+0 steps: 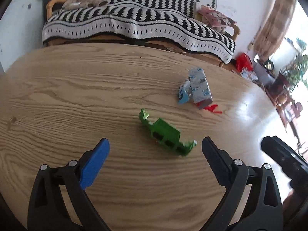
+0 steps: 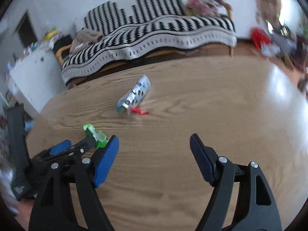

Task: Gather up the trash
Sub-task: 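Swing both tools back over the table toward the green toy and silver packet, then grasp the red ribbon of the silver packet with the right tool while the left tool grasps the green toy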

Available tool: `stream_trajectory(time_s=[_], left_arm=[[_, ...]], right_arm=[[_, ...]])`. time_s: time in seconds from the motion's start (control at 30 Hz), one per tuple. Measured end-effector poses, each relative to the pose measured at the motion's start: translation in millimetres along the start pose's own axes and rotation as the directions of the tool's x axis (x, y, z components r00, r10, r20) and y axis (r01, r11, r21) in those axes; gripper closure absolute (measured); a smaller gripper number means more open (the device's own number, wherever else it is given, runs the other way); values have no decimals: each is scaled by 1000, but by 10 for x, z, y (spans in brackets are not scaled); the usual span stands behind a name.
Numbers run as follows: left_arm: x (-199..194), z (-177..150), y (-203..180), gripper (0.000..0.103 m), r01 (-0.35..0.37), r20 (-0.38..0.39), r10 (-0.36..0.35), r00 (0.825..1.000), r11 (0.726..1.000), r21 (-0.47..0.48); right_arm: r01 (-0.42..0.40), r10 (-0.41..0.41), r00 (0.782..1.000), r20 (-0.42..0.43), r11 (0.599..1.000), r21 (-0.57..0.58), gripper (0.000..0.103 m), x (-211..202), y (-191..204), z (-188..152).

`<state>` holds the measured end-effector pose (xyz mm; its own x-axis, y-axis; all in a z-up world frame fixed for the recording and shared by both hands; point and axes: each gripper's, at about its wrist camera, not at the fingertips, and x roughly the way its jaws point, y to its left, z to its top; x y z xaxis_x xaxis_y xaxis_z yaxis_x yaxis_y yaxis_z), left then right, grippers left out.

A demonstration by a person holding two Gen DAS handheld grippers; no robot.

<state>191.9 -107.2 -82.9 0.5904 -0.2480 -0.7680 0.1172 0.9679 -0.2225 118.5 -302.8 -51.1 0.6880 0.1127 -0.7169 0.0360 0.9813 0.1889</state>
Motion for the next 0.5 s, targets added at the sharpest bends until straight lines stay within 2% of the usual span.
stream_trajectory(time_s=[0.1, 0.2, 0.3, 0.4, 0.5], left_arm=[[112, 24, -10, 9, -26, -11, 26, 1000, 999, 20], [162, 53, 39, 9, -8, -9, 8, 1000, 1000, -18], [229, 76, 71, 10, -26, -20, 26, 999, 999, -19], [253, 75, 87, 10, -42, -17, 42, 999, 999, -5], [253, 89, 107, 16, -37, -11, 37, 999, 999, 16]], right_arm=[[-7, 5, 1000, -12, 994, -112, 29, 253, 94, 105], [-12, 3, 999, -44, 977, -212, 33, 502, 162, 135], [-45, 25, 996, -88, 971, -234, 38, 752, 179, 186], [-40, 12, 995, -95, 952, -302, 41, 920, 257, 252], [-57, 26, 995, -97, 942, -332, 45, 1042, 328, 337]])
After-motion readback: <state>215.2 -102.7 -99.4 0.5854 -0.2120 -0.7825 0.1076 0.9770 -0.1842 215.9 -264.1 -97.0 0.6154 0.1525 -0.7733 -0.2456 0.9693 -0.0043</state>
